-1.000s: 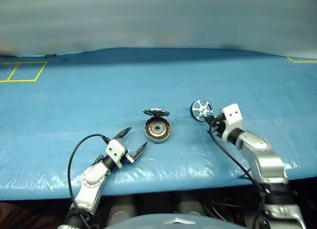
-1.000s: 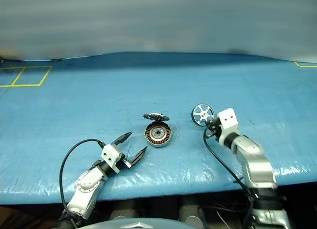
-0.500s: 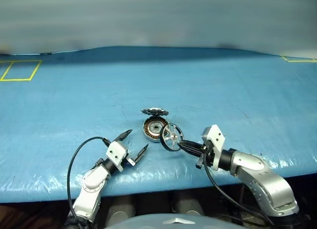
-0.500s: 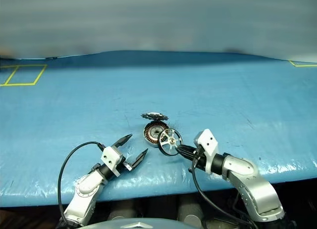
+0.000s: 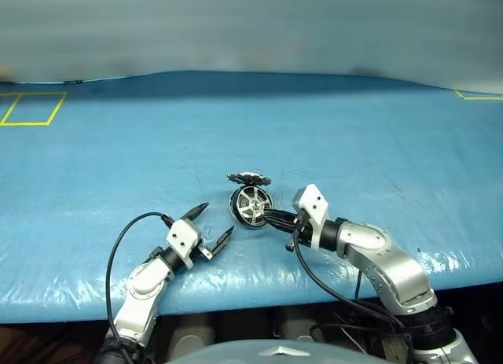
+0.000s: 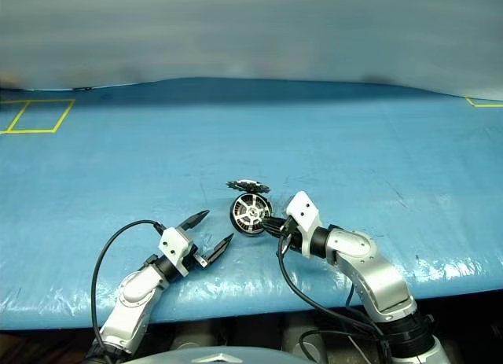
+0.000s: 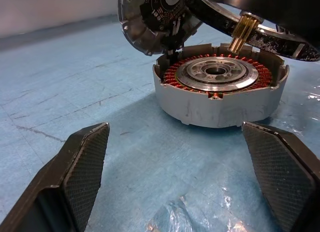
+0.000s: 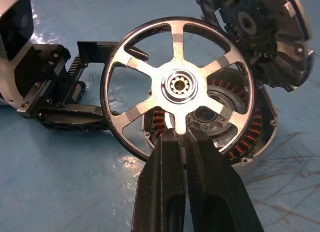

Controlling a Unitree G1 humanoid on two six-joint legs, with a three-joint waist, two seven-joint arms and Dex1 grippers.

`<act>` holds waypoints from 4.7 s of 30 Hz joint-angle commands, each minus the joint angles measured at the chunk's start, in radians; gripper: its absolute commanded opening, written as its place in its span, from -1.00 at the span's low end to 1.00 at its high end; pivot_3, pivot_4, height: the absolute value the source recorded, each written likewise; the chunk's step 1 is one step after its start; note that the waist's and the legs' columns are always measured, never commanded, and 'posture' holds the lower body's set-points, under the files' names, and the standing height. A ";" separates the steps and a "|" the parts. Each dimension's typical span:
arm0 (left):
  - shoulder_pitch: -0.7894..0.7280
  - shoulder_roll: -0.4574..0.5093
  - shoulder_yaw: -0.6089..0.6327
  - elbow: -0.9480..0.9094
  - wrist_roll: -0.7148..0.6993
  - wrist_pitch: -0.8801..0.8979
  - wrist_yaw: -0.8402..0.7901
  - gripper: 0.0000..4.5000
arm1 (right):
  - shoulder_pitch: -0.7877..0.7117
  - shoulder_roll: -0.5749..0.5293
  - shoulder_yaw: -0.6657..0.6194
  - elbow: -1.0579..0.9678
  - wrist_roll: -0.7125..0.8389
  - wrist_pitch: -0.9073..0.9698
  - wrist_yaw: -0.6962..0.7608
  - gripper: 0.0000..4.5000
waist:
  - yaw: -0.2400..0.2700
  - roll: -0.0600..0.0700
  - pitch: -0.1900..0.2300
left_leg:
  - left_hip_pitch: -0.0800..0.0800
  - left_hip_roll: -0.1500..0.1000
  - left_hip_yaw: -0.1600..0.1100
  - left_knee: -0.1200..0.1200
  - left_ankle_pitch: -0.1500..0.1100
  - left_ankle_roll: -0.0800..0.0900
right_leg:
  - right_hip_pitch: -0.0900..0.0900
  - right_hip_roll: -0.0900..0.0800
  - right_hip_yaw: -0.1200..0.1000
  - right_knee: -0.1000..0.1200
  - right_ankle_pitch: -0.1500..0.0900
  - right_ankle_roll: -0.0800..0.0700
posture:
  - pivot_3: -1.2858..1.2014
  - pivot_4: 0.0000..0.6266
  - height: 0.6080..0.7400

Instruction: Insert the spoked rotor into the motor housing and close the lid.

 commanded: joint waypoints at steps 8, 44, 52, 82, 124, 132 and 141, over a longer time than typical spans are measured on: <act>0.023 0.007 0.010 -0.001 -0.012 -0.010 -0.018 1.00 | -0.056 0.006 0.001 0.044 -0.044 -0.046 -0.013 -0.99 | -0.001 0.000 0.000 | 0.001 0.000 0.001 0.000 0.000 0.000 | 0.000 0.000 0.000 0.000 0.003 -0.004 | 0.03 -0.52 1.00; 0.104 0.021 0.000 -0.171 -0.007 0.079 -0.002 1.00 | -0.142 0.143 0.004 0.113 0.027 -0.010 -0.029 -0.39 | -0.002 0.000 0.000 | 0.001 0.000 0.002 0.001 0.000 0.000 | 0.001 0.001 0.001 0.002 0.003 -0.004 | 0.03 -0.52 1.00; 0.125 0.009 -0.017 -0.221 0.019 0.102 0.030 1.00 | -0.171 0.190 0.036 0.295 -0.040 0.008 -0.084 -0.98 | -0.004 0.000 0.000 | 0.001 0.000 0.005 0.002 0.000 0.000 | 0.002 0.001 0.001 0.002 0.003 -0.004 | 0.03 -0.52 1.00; 0.130 0.007 -0.032 -0.208 0.021 0.115 0.035 1.00 | -0.181 0.202 -0.034 0.156 0.027 0.231 -0.202 -0.98 | -0.003 -0.002 -0.007 | 0.002 0.001 0.002 0.002 0.000 0.000 | 0.001 0.001 0.002 0.003 0.004 -0.005 | 0.03 -0.52 1.00; 0.129 0.002 -0.020 -0.198 0.030 0.110 0.063 1.00 | -0.341 0.131 0.056 0.082 0.081 0.098 0.019 -0.98 | -0.003 -0.001 -0.003 | 0.001 0.000 0.002 0.001 0.000 0.000 | 0.000 0.002 0.003 0.004 0.004 -0.006 | 0.03 -0.52 1.00; 0.126 0.002 -0.023 -0.198 0.033 0.119 0.068 1.00 | -0.298 0.034 0.129 0.065 -0.014 0.065 0.037 -0.98 | -0.003 -0.001 -0.003 | 0.002 0.000 0.002 0.003 0.000 0.000 | 0.000 0.001 0.003 0.004 0.005 -0.005 | 0.03 -0.52 1.00; 0.121 0.000 -0.027 -0.196 0.033 0.121 0.064 1.00 | -0.339 -0.063 0.131 0.142 -0.195 0.073 -0.064 -0.98 | 0.000 -0.002 -0.003 | 0.002 0.000 0.004 0.004 0.000 0.000 | -0.001 0.001 0.001 0.004 0.005 -0.005 | 0.03 -0.52 1.00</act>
